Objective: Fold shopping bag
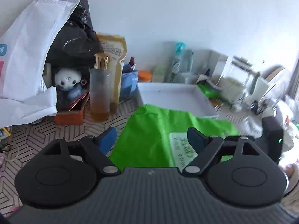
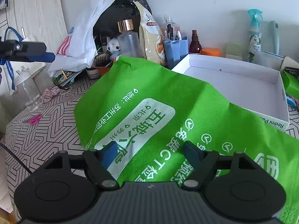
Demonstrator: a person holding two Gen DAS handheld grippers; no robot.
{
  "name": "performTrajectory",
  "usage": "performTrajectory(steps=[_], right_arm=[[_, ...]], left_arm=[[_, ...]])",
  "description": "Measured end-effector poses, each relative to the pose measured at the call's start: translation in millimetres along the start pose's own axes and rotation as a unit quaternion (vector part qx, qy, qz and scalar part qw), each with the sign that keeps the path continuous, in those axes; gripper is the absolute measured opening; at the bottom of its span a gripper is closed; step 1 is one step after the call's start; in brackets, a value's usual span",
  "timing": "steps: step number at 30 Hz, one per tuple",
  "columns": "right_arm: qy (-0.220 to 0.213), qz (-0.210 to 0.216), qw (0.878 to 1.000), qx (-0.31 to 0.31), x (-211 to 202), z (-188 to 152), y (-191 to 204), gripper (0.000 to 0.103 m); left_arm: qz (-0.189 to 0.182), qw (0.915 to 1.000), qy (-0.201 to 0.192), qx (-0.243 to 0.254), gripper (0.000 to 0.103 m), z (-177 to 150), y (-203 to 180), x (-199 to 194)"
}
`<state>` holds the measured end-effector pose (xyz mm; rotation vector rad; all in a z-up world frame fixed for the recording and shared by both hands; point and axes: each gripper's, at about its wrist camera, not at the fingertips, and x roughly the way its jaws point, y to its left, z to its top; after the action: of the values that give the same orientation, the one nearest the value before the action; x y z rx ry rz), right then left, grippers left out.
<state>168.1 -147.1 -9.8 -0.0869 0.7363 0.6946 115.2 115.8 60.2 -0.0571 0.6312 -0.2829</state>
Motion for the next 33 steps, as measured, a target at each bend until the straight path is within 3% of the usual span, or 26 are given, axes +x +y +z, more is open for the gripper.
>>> performTrajectory(steps=[2, 5, 9, 13, 17, 21, 24, 28, 33], right_arm=[[0.015, 0.006, 1.000, -0.013, 6, -1, 5, 0.085], [0.048, 0.038, 0.998, -0.030, 17, -9, 19, 0.089], [0.052, 0.046, 0.995, -0.065, 10, -19, 38, 0.090], [0.056, 0.087, 0.994, -0.032, -6, -28, 37, 0.091], [0.050, 0.109, 0.993, 0.009, -28, -42, 34, 0.090], [0.020, 0.116, 0.991, 0.057, -62, -50, 20, 0.090], [-0.008, 0.081, 0.995, 0.053, -90, -55, 10, 0.090], [-0.041, -0.025, 0.999, -0.006, -129, -64, 10, 0.090], [-0.017, -0.069, 0.992, -0.107, -120, -60, 40, 0.089]], left_arm=[[0.022, 0.9994, 0.026, 0.001, 0.083, -9, -3, 25], [0.023, 0.9982, 0.056, -0.003, 0.083, -20, -4, 51], [0.045, 0.9955, 0.066, 0.051, 0.083, -33, -18, 68], [0.085, 0.9889, 0.078, 0.094, 0.086, -42, -25, 80], [0.099, 0.9852, 0.119, 0.075, 0.088, -57, -8, 94], [0.090, 0.9876, 0.117, 0.053, 0.092, -63, 1, 96], [0.092, 0.9865, 0.120, 0.063, 0.092, -62, -2, 97], [0.086, 0.9865, 0.124, 0.063, 0.093, -59, 0, 99], [0.079, 0.9886, 0.127, 0.011, 0.092, -52, 11, 92]])
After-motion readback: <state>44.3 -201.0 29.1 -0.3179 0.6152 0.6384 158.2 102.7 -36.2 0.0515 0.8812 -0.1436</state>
